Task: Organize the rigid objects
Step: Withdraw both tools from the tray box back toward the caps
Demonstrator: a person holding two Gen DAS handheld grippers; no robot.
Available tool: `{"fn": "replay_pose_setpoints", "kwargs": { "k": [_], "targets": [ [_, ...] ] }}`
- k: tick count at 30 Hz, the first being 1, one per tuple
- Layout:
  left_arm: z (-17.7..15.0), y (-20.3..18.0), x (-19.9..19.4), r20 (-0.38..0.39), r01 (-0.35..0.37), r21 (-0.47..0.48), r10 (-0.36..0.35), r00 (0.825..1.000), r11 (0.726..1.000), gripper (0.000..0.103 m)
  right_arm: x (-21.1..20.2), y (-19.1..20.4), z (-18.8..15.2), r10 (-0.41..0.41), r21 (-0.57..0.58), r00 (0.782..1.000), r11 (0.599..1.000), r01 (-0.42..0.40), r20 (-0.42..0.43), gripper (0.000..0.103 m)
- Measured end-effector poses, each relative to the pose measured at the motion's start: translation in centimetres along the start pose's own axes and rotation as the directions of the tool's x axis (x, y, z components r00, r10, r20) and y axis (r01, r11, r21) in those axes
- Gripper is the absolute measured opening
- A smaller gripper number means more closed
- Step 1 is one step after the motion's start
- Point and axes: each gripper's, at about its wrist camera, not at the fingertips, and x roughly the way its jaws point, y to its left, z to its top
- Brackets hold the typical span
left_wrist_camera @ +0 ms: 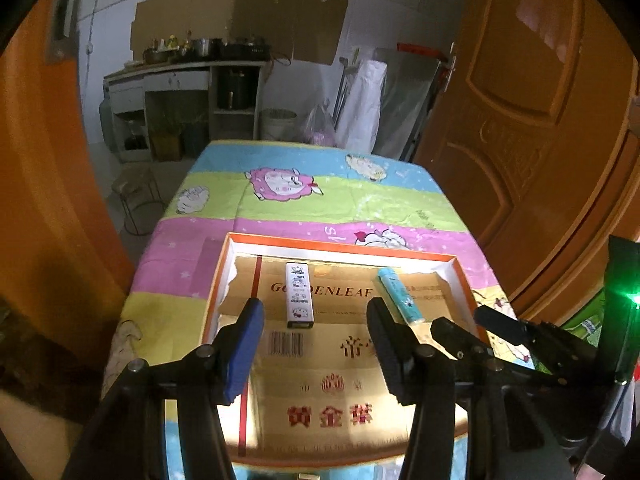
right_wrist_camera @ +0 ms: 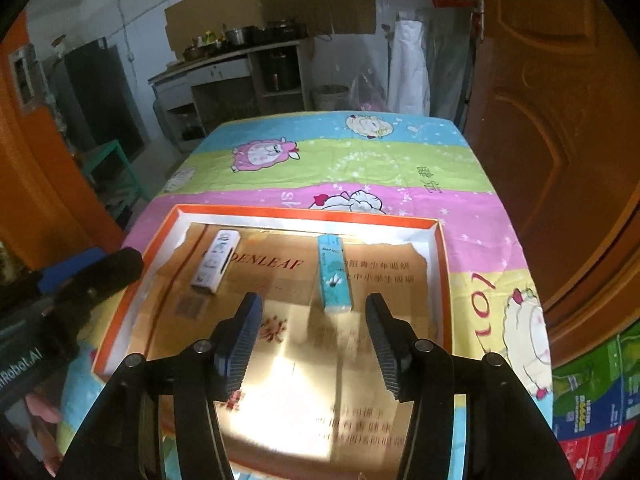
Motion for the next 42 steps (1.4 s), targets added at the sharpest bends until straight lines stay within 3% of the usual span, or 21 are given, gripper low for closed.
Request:
{"fn": "replay_pose_setpoints", "kwargs": {
  "k": [12, 21, 33, 42],
  "targets": [
    [-3.0, 0.8, -8.2, 0.094, -0.010, 0.001, 0.010, 0.996, 1.000, 0.053, -7.8, 1.4, -3.5, 0.014, 0.004, 0.997, 1.000, -0.014, 0.077, 0.056],
    [-6.3, 1.4, -11.7, 0.140, -0.046, 0.018, 0.043, 0.989, 0.999, 0.053, -12.5, 2.5, -7.3, 0.011, -0.029, 0.989, 1.000, -0.007, 0.144, 0.056],
    [-11.6, 1.8, -13.4, 0.153, -0.022, 0.031, 0.017, 0.988, 0.999, 0.053, -13.7, 2.3, -13.6, -0.005, -0.033, 0.988, 0.999, 0.010, 0.152, 0.056],
    [-16.2, 0.3, -12.2, 0.119, 0.024, 0.074, -0.033, 0.992, 0.997, 0.053, -11.7, 1.3, -18.6, -0.001, -0.025, 0.996, 1.000, 0.003, 0.092, 0.056]
  ]
}}
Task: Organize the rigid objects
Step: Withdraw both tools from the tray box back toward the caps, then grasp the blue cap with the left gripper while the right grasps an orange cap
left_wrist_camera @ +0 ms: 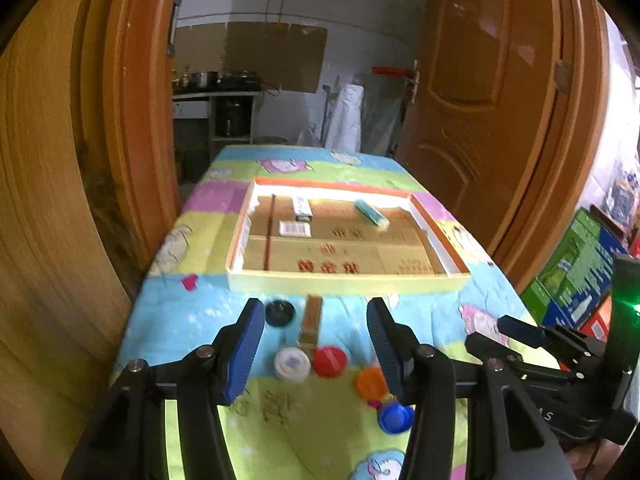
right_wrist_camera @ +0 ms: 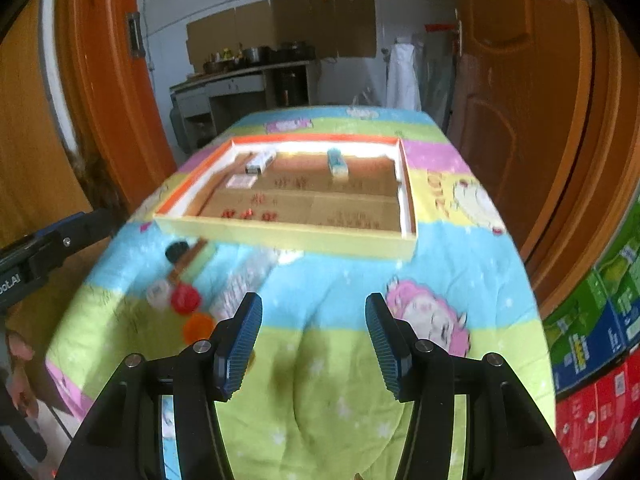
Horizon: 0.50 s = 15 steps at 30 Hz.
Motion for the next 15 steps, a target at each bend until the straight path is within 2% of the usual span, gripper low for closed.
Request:
{"fn": "replay_pose_setpoints", "kwargs": {
  "k": [3, 8, 15],
  "targets": [
    [-1.6, -0.8, 0.4, -0.020, 0.032, 0.013, -0.032, 0.999, 0.999, 0.053, 0.4, -0.4, -1.6, -0.001, 0.009, 1.000, 1.000, 0.001, -0.020, 0.056],
    [-4.7, -2.5, 1.2, -0.072, 0.127, 0.029, -0.124, 0.990, 0.992, 0.053, 0.7, -1.3, -3.6, 0.002, 0.041, 0.999, 0.999, 0.000, -0.044, 0.056],
    [-7.6, -4.6, 2.5, -0.130, 0.156, 0.078, -0.145, 0.981, 0.985, 0.053, 0.7, -2.4, -4.9, -0.020, 0.071, 0.998, 0.997, 0.024, -0.059, 0.056]
  ]
}}
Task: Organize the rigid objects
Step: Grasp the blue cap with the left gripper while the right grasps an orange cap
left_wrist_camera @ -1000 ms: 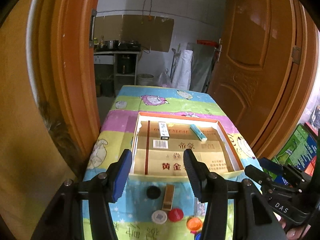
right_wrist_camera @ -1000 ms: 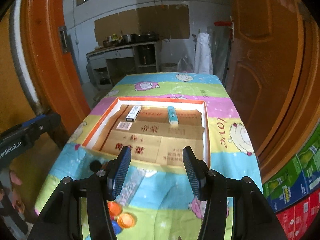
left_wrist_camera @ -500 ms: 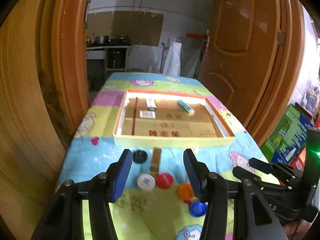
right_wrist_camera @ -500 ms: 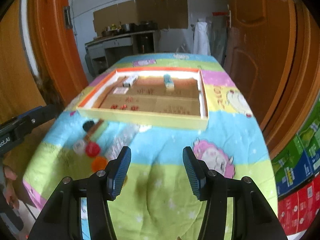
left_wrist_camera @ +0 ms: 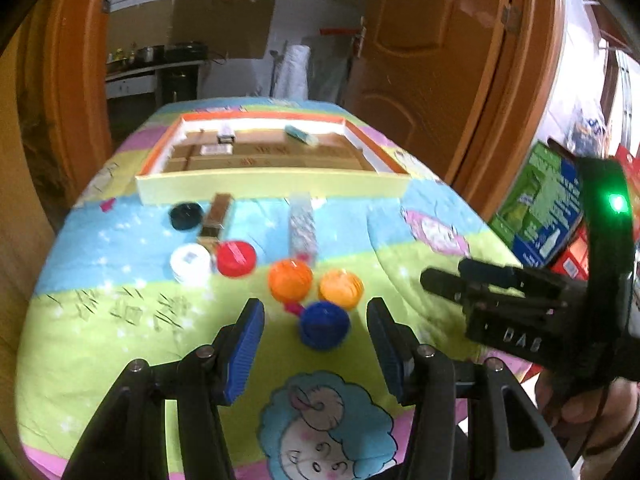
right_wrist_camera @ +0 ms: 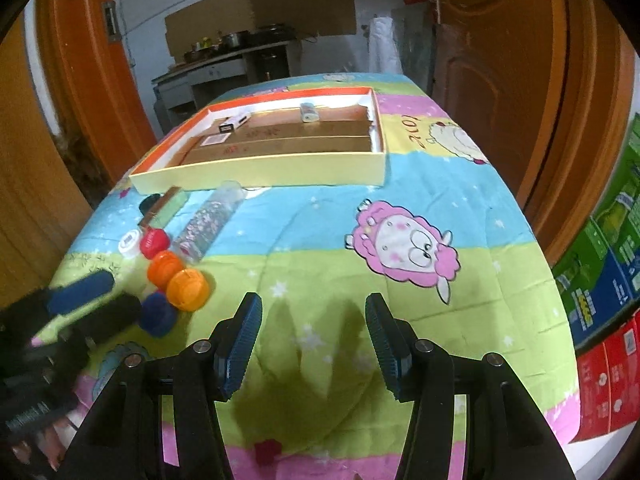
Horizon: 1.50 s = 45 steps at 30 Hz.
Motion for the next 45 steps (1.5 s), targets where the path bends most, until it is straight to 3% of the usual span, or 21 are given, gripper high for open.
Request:
{"fn": "replay_pose_setpoints", "kwargs": {
  "k": [9, 10, 12, 15, 23, 27, 33, 34, 37, 45],
  "targets": [
    [-1.1, -0.5, 1.9, -0.016, -0.050, 0.041, 0.051, 0.999, 0.998, 0.052, 0.1, -0.3, -0.4, -0.009, -0.008, 1.000, 1.000, 0.009, -0.006, 0.056],
    [-1.1, -0.4, 1.9, -0.014, -0.056, 0.047, 0.057, 0.998, 0.997, 0.049, 0.2, -0.2, -0.4, -0.005, -0.010, 1.000, 1.000, 0.005, -0.008, 0.056],
    [-1.1, -0.1, 1.8, -0.011, -0.064, 0.046, 0.064, 0.998, 0.997, 0.030, 0.3, -0.1, -0.4, -0.003, -0.015, 1.000, 1.000, 0.002, -0.010, 0.056],
    [-1.2, 0.9, 1.3, -0.004, -0.040, 0.010, 0.040, 0.999, 0.999, 0.031, 0.4, 0.5, -0.4, 0.010, -0.038, 1.000, 0.999, -0.010, -0.014, 0.056],
    [-1.7, 2.3, -1.0, 0.035, -0.085, -0.013, 0.085, 0.996, 0.996, 0.031, 1.0, 4.8, -0.8, 0.144, -0.168, 0.989, 0.975, -0.147, -0.031, 0.056],
    [-1.6, 3.2, -1.9, 0.046, -0.093, -0.041, 0.095, 0.994, 0.995, 0.031, 1.8, 7.0, -0.7, 0.135, -0.233, 0.990, 0.963, -0.138, -0.030, 0.056],
    [-1.5, 4.2, -2.4, 0.051, -0.096, -0.081, 0.100, 0.994, 0.992, 0.031, 2.9, 7.6, 0.0, 0.128, -0.233, 0.992, 0.964, -0.128, -0.016, 0.055],
    [-1.5, 4.3, -2.4, 0.049, -0.095, -0.087, 0.099, 0.994, 0.992, 0.031, 3.0, 7.7, 0.0, 0.129, -0.233, 0.992, 0.964, -0.129, -0.014, 0.053],
    [-1.5, 4.4, -2.4, 0.049, -0.092, -0.094, 0.097, 0.994, 0.991, 0.031, 3.2, 7.8, 0.2, 0.116, -0.246, 0.993, 0.963, -0.115, -0.010, 0.031],
    [-1.1, 4.2, -2.6, 0.056, -0.077, -0.099, 0.083, 0.995, 0.992, 0.031, 3.0, 7.4, 0.2, 0.134, -0.218, 0.991, 0.967, -0.134, -0.013, 0.031]
  ]
}}
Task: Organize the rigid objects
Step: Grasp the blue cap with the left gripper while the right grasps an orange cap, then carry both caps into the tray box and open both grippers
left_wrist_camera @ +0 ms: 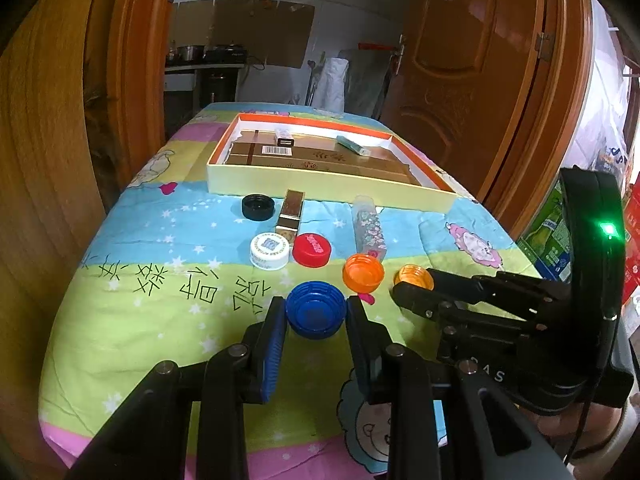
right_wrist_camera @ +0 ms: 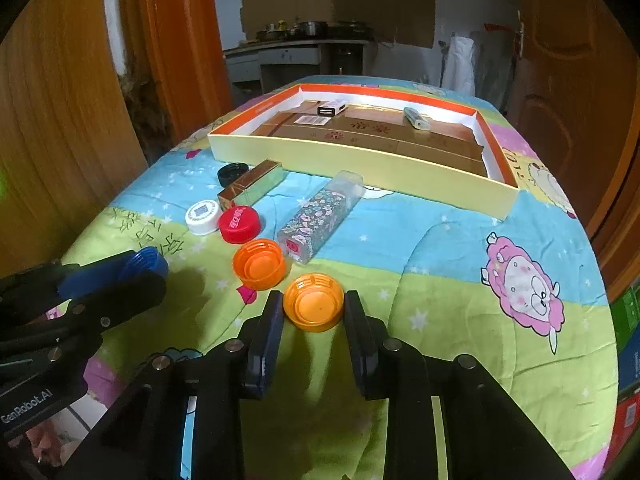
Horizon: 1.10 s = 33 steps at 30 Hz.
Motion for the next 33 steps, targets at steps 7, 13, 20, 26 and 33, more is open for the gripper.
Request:
{"fn": "replay_pose_setpoints", "kwargs": {
  "k": [7, 13, 20, 26, 33],
  "targets": [
    [1.0, -0.3, -0.1, 0.011, 0.003, -0.003, -0.003, 1.000, 1.000, 0.031, -0.7, -0.6, 0.5, 0.010, 0.037, 1.000, 0.999, -0.010, 0.016, 0.031],
    [2.6, -0.7, -0.1, 0.032, 0.010, 0.007, -0.011, 0.999, 1.000, 0.031, -1.6, -1.5, 1.6, 0.010, 0.065, 0.999, 0.998, -0.013, 0.044, 0.031],
    [4.7, -1.2, 0.1, 0.062, 0.024, 0.020, -0.025, 0.998, 1.000, 0.031, -2.4, -2.6, 3.3, -0.009, 0.075, 0.997, 0.997, 0.003, 0.082, 0.031],
    [6.2, -1.5, 0.9, 0.067, 0.030, 0.022, -0.032, 0.997, 0.999, 0.031, -2.6, -3.6, 4.5, -0.018, 0.089, 0.994, 0.996, 0.009, 0.105, 0.031],
    [8.0, -1.6, 1.9, 0.067, 0.032, 0.026, -0.034, 0.997, 0.999, 0.031, -2.6, -5.0, 5.8, -0.022, 0.112, 0.992, 0.994, 0.008, 0.127, 0.031]
  ]
}}
